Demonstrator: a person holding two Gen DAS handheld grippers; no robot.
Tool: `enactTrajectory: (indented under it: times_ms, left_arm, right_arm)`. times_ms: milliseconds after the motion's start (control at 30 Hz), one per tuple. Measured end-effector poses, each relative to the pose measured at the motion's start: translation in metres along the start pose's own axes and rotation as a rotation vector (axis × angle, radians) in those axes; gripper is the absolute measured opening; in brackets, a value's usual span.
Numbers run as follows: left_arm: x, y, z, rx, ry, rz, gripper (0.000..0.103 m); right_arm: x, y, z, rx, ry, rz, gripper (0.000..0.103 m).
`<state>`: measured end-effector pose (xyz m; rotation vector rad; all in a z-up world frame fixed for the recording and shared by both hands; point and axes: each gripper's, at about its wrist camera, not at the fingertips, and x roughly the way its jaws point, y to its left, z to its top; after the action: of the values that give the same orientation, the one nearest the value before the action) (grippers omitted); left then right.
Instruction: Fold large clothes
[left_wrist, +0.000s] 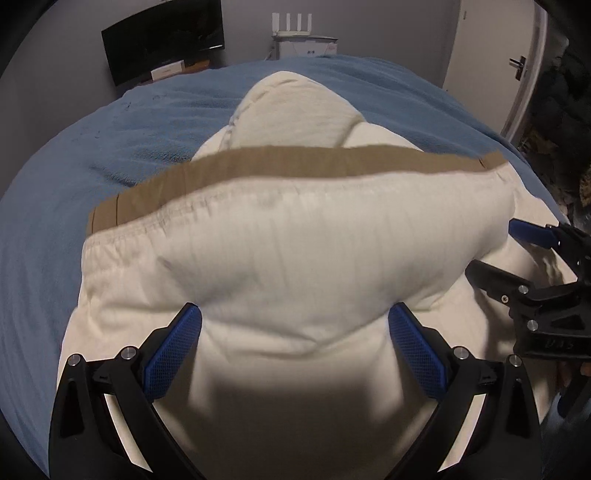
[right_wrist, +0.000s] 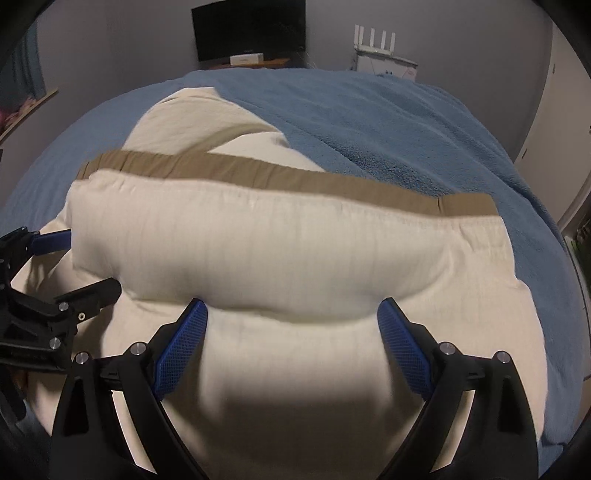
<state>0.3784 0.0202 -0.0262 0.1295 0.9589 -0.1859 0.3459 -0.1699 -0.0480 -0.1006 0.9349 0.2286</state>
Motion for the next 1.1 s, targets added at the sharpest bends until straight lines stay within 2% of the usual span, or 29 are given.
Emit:
enactTrajectory:
  times_ms: [167, 267, 367, 633, 767, 1100]
  left_arm:
    - [0.016, 0.011, 0.023, -0.041, 0.023, 0.013, 0.098]
    - [0.018, 0.016, 0.031, -0.067, 0.004, 0.043, 0.098]
    - [0.024, 0.018, 0.03, -0.071, 0.004, 0.057, 0.098]
    - [0.044, 0.025, 0.023, -0.073, 0.086, 0.015, 0.098]
    - [0.052, 0.03, 0.019, -0.078, 0.093, 0.012, 0.098]
    - [0.062, 0.026, 0.022, -0.073, 0.096, 0.029, 0.098]
  right_arm:
    - [0.022, -0.003, 0.025, 0.014, 0.033, -0.004, 0.09]
    - [0.032, -0.004, 0.032, 0.022, 0.045, 0.002, 0.092]
    - [0.043, -0.006, 0.03, 0.031, 0.064, 0.02, 0.095]
    - [0.06, -0.005, 0.027, 0.016, 0.096, 0.019, 0.097]
    - [0.073, -0.004, 0.025, 0.011, 0.128, 0.014, 0.097]
    - [0.084, 0.004, 0.021, 0.005, 0.13, 0.002, 0.097]
